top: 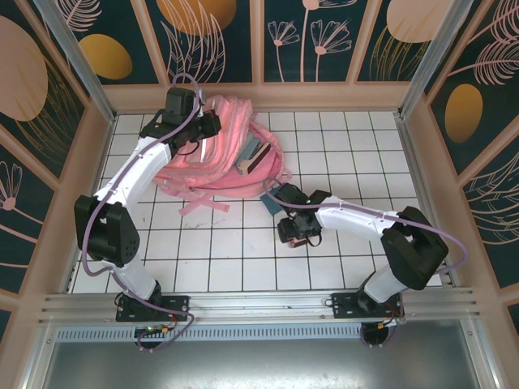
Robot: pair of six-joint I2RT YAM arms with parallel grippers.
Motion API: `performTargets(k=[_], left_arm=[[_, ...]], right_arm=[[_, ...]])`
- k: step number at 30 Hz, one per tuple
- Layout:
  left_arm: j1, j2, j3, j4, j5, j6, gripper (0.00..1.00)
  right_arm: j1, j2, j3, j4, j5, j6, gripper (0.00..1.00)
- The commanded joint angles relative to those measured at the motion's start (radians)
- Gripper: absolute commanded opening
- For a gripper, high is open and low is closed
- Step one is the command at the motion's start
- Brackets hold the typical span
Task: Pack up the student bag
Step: Pick up the card holder from the bottom-center of the table, then place the card holder in the student bag.
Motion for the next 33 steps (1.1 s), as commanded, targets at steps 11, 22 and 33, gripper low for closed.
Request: performTargets(k=[11,22,33], left_arm=[[0.041,-0.098,0.014,0.155,0.097,-0.064,0.0],[0.058,-0.11,-0.01,0.224,0.146,-0.135,0.0],[0.059,-0.095,-0.005,0.256,0.17,-0.16,0.0]], right_arm=[[-0.036,0.009,0.315,0.125,-0.128,-0.006,0.53],[-0.133,0.305,0.657,0.242,-0.355,0.047,0.52],[-0.135,0.537,0.817,0.306,-0.429,0.154,0.51]])
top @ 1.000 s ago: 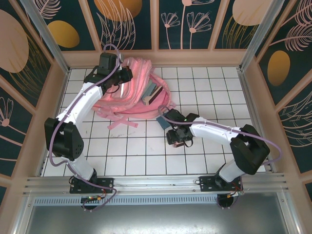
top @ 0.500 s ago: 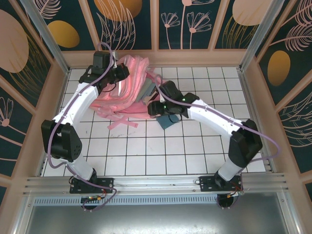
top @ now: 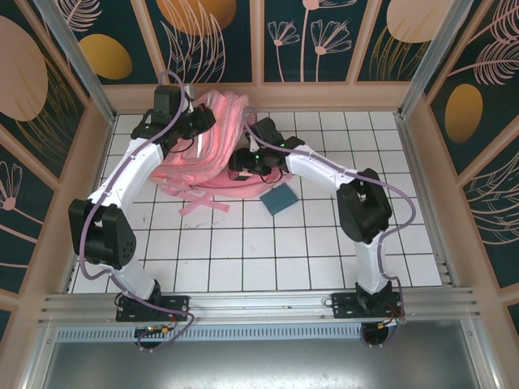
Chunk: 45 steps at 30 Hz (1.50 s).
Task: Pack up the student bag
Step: Place the card holder in the student bag.
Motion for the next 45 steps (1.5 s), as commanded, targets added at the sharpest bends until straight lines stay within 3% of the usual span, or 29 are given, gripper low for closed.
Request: performTargets(k=[1,11,15,22,26,28,33,35,45], left_arm=[[0.002,-0.063,0.026,0.175,0.064,-0.028,0.0],[0.002,-0.05,0.026,0.19,0.083,-0.04,0.0],[0.002,-0.048,0.027,0.184,0.082,-0.036,0.0],[0.004,-0.05,0.021,0.177,0.081,-0.028,0.0],[0.003,-0.049,0.017,0.176,0.081,-0.025,0.0],[0.003,-0.051,0.015,0.175,0.081,-0.025,0.0],[0.003,-0.053,0.006,0.176,0.081,-0.026,0.0],[0.004,-0.055,0.005,0.176,0.081,-0.026,0.0],[0.003,-0.066,0.0,0.168,0.069,-0.013,0.0]], right_arm=[[0.012,0.042,0.08,0.053,-0.043,0.046,0.51],[0.049,0.172,0.192,0.008,-0.009,0.131,0.54],[0.049,0.191,0.222,-0.022,0.027,0.143,0.73],[0.049,0.169,0.23,-0.017,0.043,0.141,0.91],[0.05,0.158,0.232,-0.019,0.047,0.14,0.89],[0.051,0.155,0.224,-0.01,0.029,0.138,0.76],[0.071,0.155,0.238,-0.03,0.038,0.128,0.65],[0.081,0.153,0.246,-0.056,0.048,0.123,0.57],[0.092,0.087,0.193,-0.188,0.055,0.087,0.56]])
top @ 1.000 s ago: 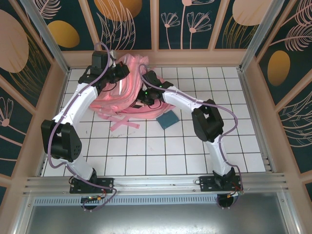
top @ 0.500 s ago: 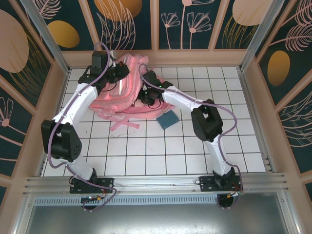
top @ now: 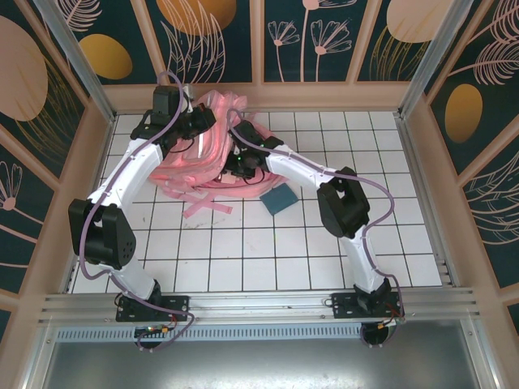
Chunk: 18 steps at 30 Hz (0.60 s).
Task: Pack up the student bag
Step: Place the card holder in the student bag.
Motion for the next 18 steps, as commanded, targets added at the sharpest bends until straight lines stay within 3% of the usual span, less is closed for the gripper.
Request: performTargets(k=[1,6,13,15,18], left_arm=[[-0.004,-0.067,0.011,0.147,0.041,0.009,0.0],[-0.003,-0.072,0.004,0.146,0.041,0.011,0.0],[-0.003,-0.077,0.002,0.145,0.041,0.01,0.0],[-0.004,-0.075,0.006,0.144,0.041,0.012,0.0],[-0.003,-0.073,0.007,0.144,0.041,0.013,0.0]], right_arm=[[0.012,-0.063,-0.02,-0.087,-0.011,-0.033,0.55],[0.001,0.0,0.013,-0.114,-0.056,-0.009,0.55],[0.002,0.087,0.168,-0.138,-0.027,-0.009,0.85],[0.0,0.085,0.184,-0.139,-0.01,-0.012,0.99],[-0.003,0.063,0.18,-0.14,0.022,-0.015,0.99]])
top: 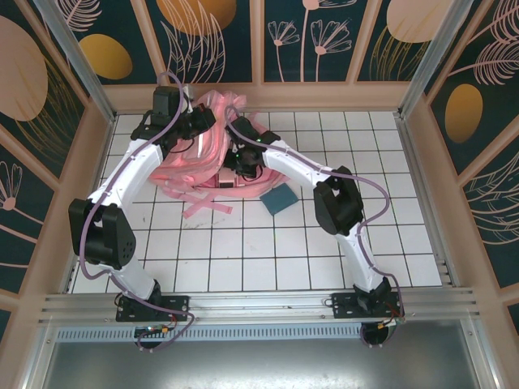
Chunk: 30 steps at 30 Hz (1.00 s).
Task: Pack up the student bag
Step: Place the card holder in the student bag.
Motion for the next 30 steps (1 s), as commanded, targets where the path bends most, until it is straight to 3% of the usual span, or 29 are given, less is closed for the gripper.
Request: performTargets(k=[1,8,16,21,25,30], left_arm=[[-0.003,-0.073,0.017,0.128,0.042,0.014,0.0],[-0.003,-0.066,0.021,0.111,0.03,0.04,0.0],[-0.004,-0.064,0.021,0.098,0.024,0.06,0.0],[-0.004,-0.058,0.025,0.092,0.024,0.065,0.0],[-0.003,-0.051,0.027,0.087,0.023,0.069,0.0],[-0.003,-0.044,0.03,0.087,0.036,0.061,0.0]], right_arm=[[-0.002,-0.023,0.026,-0.02,0.031,-0.011,0.99],[-0.01,-0.174,-0.124,-0.008,0.154,-0.029,0.99],[-0.054,-0.445,-0.488,0.056,0.297,0.011,0.99],[-0.113,-0.618,-0.776,0.197,0.272,0.117,0.98],[-0.149,-0.723,-0.989,0.352,0.232,0.234,0.85],[-0.175,-0.725,-1.122,0.484,0.173,0.36,0.7]])
